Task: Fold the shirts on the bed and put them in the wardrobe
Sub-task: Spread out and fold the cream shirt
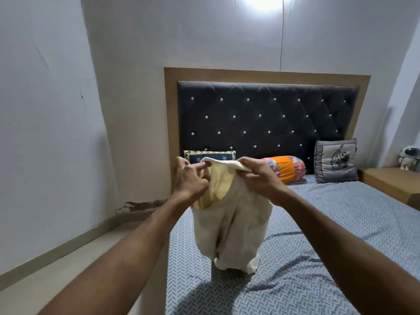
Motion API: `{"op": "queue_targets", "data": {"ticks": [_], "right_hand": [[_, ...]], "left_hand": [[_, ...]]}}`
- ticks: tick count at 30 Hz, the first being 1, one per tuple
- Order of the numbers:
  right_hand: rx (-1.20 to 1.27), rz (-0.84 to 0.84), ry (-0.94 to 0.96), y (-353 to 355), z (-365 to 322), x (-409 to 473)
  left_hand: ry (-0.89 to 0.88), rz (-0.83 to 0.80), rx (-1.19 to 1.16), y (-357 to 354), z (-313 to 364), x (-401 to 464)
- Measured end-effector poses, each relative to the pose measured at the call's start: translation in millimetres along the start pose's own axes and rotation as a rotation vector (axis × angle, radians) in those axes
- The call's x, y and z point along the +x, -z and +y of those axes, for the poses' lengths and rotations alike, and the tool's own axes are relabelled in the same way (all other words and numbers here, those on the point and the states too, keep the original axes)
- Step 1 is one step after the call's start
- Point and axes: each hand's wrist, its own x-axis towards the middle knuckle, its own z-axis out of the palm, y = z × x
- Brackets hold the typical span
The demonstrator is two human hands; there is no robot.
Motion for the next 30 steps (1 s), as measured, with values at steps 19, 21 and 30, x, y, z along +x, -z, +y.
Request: {"op": "queue_targets", "data": {"ticks": [19, 21, 30], "right_hand": [[-0.14, 0.218, -0.119, 98.5, 20.9, -0.1], [-0.114, 0.188, -0.173, 102.5, 26.8, -4.0], [0.158, 0.007, -0.187, 96.7, 45.1, -4.9]], "left_hand": [[0.101, -0.226, -0.566, -17.4, -29.5, 0.7], [0.071, -0.195, -0.565, -15.1, -28.5, 2.6], [0.009, -0.511, -0.325, 22.8, -30.2, 7.6]]}}
